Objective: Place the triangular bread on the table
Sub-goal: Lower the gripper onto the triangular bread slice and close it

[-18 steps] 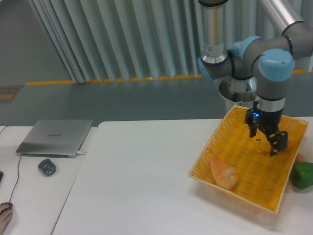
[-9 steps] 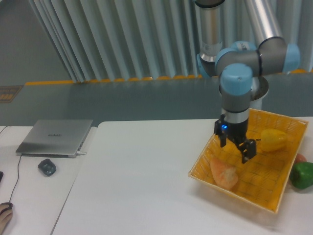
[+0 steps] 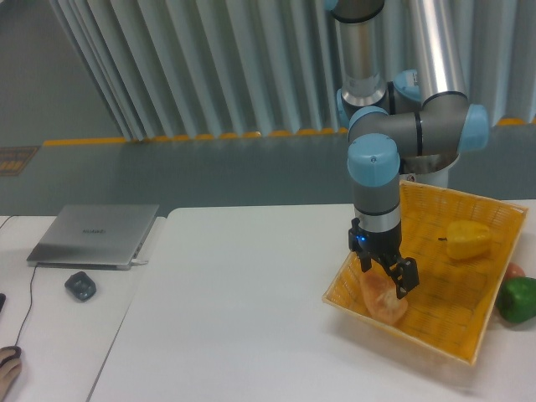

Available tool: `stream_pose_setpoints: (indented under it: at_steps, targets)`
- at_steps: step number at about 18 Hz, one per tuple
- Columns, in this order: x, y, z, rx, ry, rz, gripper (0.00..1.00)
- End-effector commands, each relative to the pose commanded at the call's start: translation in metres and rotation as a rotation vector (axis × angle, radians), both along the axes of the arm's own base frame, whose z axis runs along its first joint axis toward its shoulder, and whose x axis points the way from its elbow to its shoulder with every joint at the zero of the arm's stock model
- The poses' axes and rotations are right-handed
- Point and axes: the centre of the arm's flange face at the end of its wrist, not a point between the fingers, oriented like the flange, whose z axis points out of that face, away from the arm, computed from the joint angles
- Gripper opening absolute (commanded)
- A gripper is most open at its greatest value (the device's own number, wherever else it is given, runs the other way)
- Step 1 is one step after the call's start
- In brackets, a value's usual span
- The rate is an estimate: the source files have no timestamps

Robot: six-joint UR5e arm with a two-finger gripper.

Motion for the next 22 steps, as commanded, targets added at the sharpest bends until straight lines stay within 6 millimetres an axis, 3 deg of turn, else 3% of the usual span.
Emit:
stream_pose_setpoints:
  at_steps: [8,9,15,16,22]
  targets:
    - [0.01,0.014,-0.018,-0.01,0.017,0.026,0.97]
    - [0.01,0.014,-0.018,-0.01,0.016,0.028,0.9]
    - [0.01,0.012,-0.012,0.003,0.017,0.035,0.05]
    - [0.009,0.013,-0.01,0.007,0.02,0.035,0.0]
    - [0.0,0.007,0.015,0.044,0.038,0.045,0.0]
